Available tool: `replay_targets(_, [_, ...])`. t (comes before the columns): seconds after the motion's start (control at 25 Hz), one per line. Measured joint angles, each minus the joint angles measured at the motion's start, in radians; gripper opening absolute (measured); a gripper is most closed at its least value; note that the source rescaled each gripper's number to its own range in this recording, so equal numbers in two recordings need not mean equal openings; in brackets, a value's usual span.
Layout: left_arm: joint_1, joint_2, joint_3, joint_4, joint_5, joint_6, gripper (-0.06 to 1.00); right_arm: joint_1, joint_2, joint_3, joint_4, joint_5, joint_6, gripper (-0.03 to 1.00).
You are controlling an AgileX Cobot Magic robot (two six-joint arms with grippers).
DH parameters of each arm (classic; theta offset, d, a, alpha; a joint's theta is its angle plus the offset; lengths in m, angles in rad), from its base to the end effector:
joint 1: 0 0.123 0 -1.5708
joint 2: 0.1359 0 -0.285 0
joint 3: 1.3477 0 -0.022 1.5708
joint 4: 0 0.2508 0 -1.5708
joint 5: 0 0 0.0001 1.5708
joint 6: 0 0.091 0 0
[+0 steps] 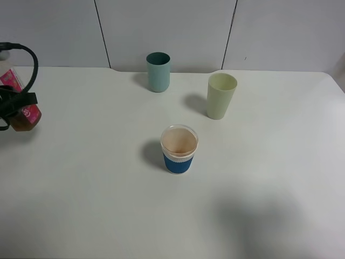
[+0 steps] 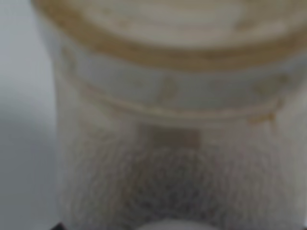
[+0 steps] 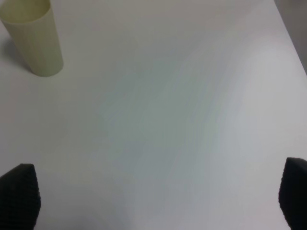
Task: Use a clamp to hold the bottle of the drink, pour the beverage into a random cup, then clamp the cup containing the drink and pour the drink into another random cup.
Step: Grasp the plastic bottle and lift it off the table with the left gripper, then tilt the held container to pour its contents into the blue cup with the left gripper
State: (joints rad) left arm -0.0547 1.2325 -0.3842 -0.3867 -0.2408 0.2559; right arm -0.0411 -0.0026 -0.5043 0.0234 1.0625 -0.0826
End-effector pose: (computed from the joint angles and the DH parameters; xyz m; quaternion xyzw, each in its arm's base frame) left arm 0.2174 -0.0037 0.1986 -0.0509 0.8674 -0.0042 0.4950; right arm -0.0057 0.0021 0.2783 -0.0182 0.8516 -0.0207 0.5234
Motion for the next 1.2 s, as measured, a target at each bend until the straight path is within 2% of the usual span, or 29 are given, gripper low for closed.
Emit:
replay_targets(0.32, [-0.220, -0.002, 0.000, -0.404, -0.019, 0.425, 0.05, 0.000, 0.000, 0.000, 0.000, 0.000, 0.000, 1.00])
replay_targets(0.48, [-0.360, -0.003, 0.000, -0.652, -0.117, 0.668, 0.05, 0.000, 0.000, 0.000, 0.000, 0.000, 0.000, 1.00])
replay_targets(0.64, [-0.516, -0.003, 0.000, -0.899, -0.258, 0.922, 0.05, 0.000, 0.000, 0.000, 0.000, 0.000, 0.000, 1.00])
replay_targets(0.76, [-0.617, -0.003, 0.000, -1.036, -0.357, 1.066, 0.05, 0.000, 0.000, 0.000, 0.000, 0.000, 0.000, 1.00])
replay_targets(0.92, [-0.713, 0.001, -0.017, -1.147, -0.436, 1.168, 0.05, 0.000, 0.000, 0.000, 0.000, 0.000, 0.000, 1.00])
replay_targets(1.2, [-0.806, 0.114, -0.100, -1.187, -0.516, 1.242, 0.05, 0.000, 0.000, 0.000, 0.000, 0.000, 0.000, 1.00])
